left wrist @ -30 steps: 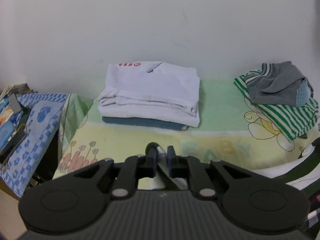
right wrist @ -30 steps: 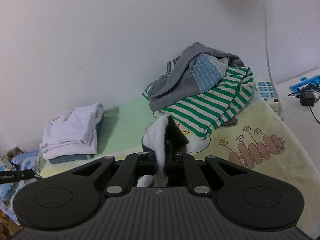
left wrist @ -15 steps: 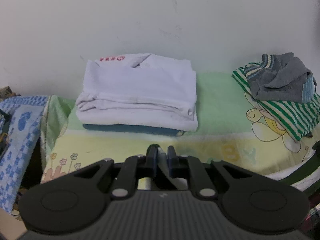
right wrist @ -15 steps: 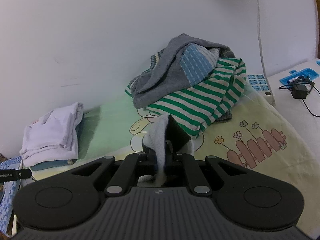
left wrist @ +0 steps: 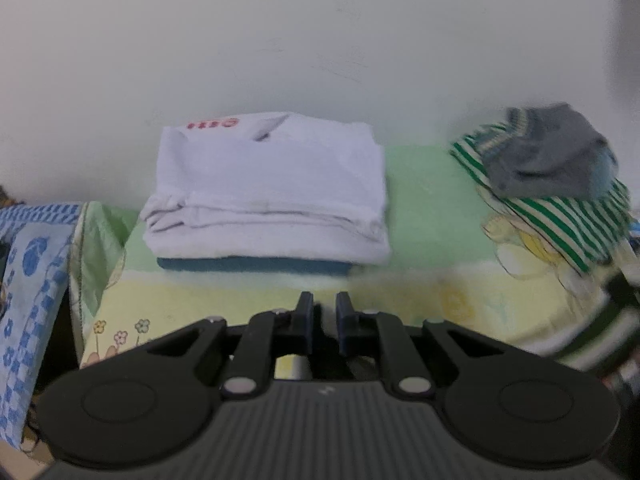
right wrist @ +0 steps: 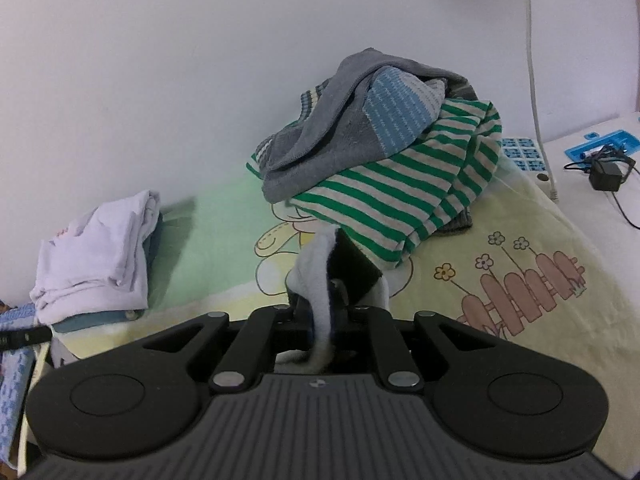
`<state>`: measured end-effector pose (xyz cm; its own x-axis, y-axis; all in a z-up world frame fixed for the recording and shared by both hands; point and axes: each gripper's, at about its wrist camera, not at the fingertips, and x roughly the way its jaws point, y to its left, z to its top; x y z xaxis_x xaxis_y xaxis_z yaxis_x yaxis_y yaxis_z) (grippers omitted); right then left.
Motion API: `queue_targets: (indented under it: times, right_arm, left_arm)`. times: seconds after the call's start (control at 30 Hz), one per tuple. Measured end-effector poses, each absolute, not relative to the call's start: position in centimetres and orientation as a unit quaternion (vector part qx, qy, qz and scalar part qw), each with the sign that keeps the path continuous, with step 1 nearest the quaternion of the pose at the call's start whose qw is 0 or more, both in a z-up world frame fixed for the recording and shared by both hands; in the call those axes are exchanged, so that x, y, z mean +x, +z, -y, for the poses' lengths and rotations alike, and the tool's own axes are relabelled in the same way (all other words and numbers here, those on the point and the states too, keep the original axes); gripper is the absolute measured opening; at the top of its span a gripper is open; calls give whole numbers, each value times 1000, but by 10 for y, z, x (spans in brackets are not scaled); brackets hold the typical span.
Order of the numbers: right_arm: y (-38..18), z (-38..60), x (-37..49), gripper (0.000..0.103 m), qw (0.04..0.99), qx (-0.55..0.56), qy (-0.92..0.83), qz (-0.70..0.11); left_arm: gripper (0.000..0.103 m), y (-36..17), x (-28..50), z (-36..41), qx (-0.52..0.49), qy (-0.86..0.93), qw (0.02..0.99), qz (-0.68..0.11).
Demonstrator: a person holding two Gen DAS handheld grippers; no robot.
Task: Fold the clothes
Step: 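Lay the cardigan flat on the sheet and open both tools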
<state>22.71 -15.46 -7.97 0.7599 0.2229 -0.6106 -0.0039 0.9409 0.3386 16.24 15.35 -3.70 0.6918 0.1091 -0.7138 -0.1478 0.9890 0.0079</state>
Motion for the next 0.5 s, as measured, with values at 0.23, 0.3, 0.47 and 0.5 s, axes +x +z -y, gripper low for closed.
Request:
queue_targets:
  times: [0.23, 0.3, 0.47, 0.5]
  right_arm:
    - [-65, 173, 219, 39, 923, 209, 103, -307]
    - [-58, 176, 212, 39, 928, 201, 108, -294]
    - [-54, 192, 188, 39, 946, 159, 53, -276]
    - [-56, 199, 184, 39, 943, 165, 46, -284]
  left_arm:
    - [36, -34, 97, -114, 30, -42, 926, -373]
    - [36, -43, 97, -100, 39, -58, 923, -379]
    - [36, -66, 102, -65, 62, -89, 913, -394]
    - [36, -70, 103, -58, 66, -96, 910, -397]
